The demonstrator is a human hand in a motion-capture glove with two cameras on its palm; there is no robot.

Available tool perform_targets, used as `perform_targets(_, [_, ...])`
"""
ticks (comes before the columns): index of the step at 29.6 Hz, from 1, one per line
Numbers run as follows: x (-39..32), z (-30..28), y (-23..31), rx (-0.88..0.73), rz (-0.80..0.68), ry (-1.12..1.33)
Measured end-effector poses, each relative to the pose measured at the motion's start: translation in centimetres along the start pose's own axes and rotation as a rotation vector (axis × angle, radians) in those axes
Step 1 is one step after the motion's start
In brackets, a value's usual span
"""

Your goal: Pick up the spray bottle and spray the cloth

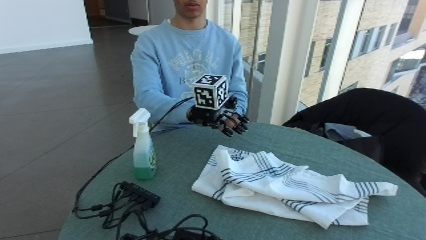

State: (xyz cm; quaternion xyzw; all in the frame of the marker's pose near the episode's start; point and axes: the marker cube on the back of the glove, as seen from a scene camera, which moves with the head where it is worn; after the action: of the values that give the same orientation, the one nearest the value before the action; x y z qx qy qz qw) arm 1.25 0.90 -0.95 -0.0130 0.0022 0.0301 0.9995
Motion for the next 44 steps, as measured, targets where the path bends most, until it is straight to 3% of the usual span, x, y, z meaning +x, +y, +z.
perform_targets(9, [1.0,-1.3,3.8,0.078,0.04,-0.015])
perform_targets(24, [4.7,-3.1,17.0,0.196,0.251,-0.042])
perform_targets(30, [5.8,-3.5,19.5,0.232,0.319,-0.071])
perform_targets(39, [9.1,-4.0,22.2,0.395,0.486,-0.485])
perform_targets(44, [12.2,-3.7,23.7,0.55,0.51,-0.551])
